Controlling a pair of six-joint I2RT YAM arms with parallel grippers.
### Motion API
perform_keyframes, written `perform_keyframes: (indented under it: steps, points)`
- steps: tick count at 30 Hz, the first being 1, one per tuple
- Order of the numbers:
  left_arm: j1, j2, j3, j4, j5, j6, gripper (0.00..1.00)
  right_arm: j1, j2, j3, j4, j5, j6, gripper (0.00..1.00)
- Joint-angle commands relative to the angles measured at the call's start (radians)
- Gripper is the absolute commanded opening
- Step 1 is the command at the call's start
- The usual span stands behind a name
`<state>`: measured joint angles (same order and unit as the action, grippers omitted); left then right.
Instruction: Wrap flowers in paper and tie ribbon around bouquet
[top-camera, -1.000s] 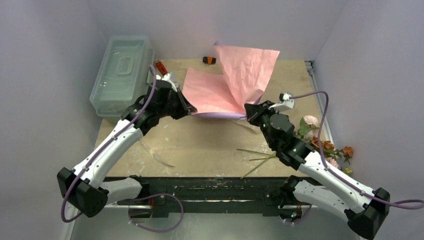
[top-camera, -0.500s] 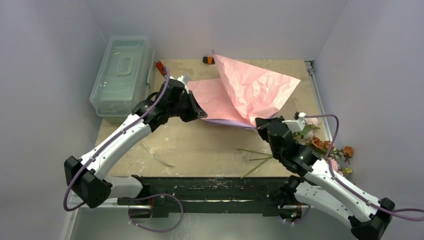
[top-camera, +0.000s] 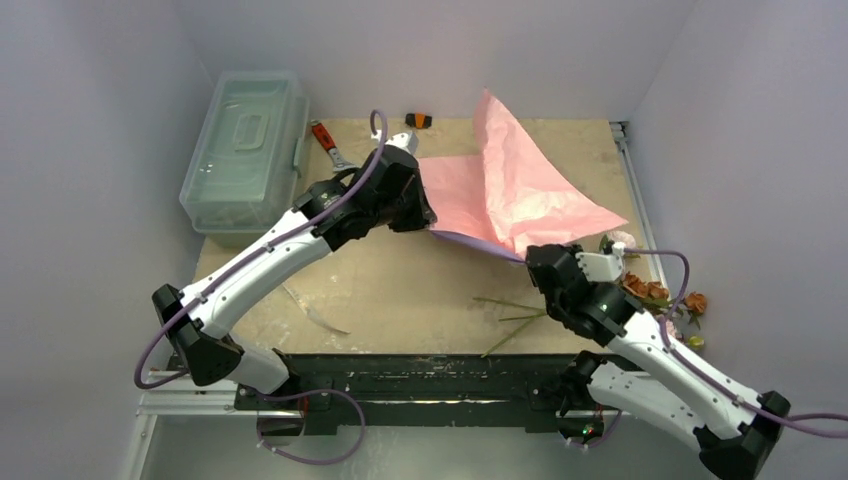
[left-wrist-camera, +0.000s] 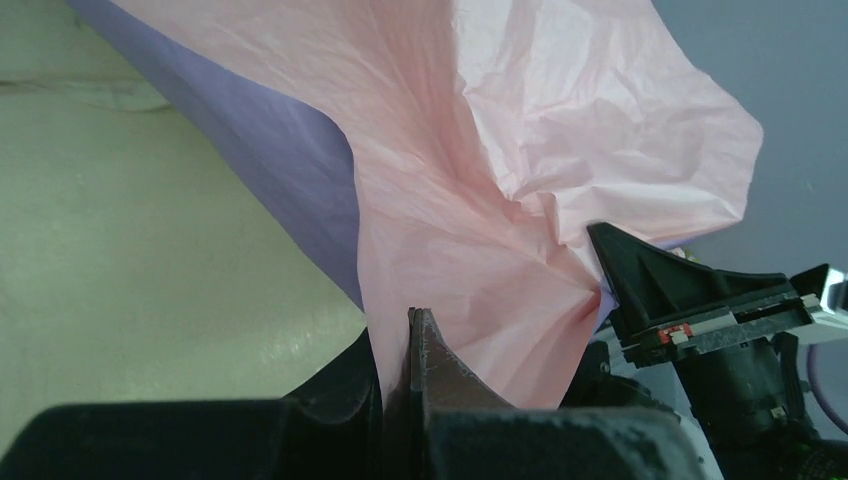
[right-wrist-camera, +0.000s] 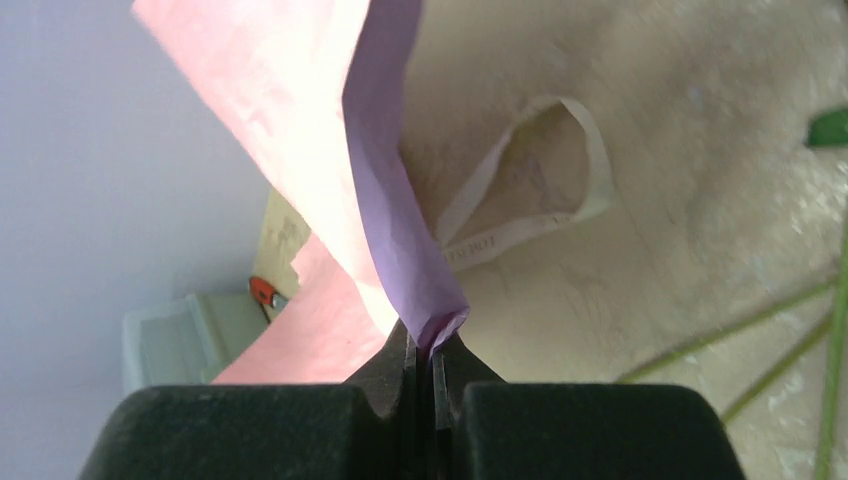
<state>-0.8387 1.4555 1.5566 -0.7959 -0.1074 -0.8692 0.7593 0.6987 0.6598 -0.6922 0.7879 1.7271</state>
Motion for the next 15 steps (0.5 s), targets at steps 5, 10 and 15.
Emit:
perform_keyframes:
  steps: [5, 10, 15]
  points:
    - [0.007, 0.039, 0.326, -0.073, -0.253, 0.170, 0.00, -0.014, 0.191, 0.185, 0.296, 0.130, -0.344, 0.00]
    - [-0.002, 0.072, 0.473, -0.105, -0.293, 0.235, 0.00, -0.013, 0.332, 0.343, 0.268, 0.192, -0.429, 0.00]
    - [-0.013, -0.009, 0.340, -0.107, -0.268, 0.229, 0.00, -0.014, 0.409, 0.393, 0.127, 0.184, -0.442, 0.00]
